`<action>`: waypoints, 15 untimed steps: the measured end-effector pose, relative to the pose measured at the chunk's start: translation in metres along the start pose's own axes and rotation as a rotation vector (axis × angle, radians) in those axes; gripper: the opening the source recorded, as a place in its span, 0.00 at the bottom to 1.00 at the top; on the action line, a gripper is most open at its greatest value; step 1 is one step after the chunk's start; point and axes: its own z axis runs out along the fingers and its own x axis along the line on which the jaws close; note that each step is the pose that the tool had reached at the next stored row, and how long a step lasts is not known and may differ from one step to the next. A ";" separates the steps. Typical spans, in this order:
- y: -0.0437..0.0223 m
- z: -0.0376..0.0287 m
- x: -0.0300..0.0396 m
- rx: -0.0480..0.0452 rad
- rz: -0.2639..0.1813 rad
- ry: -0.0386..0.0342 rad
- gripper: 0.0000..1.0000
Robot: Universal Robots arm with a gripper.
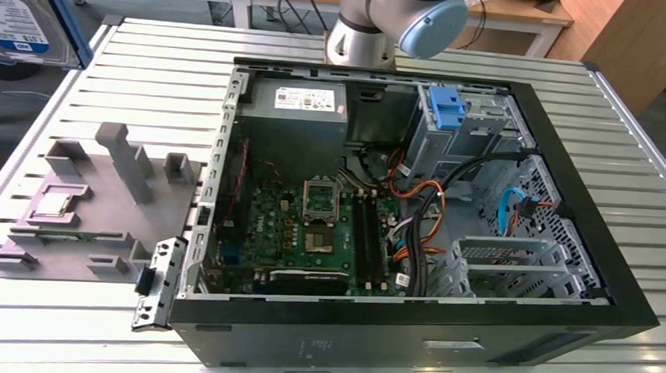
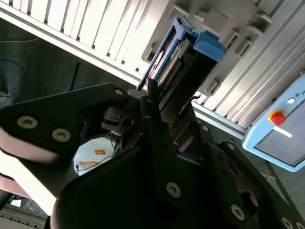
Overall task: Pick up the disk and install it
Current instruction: 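Pick up the disk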
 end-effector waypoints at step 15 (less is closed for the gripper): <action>-0.0263 -0.0010 -0.0013 0.0000 0.000 -0.0017 0.35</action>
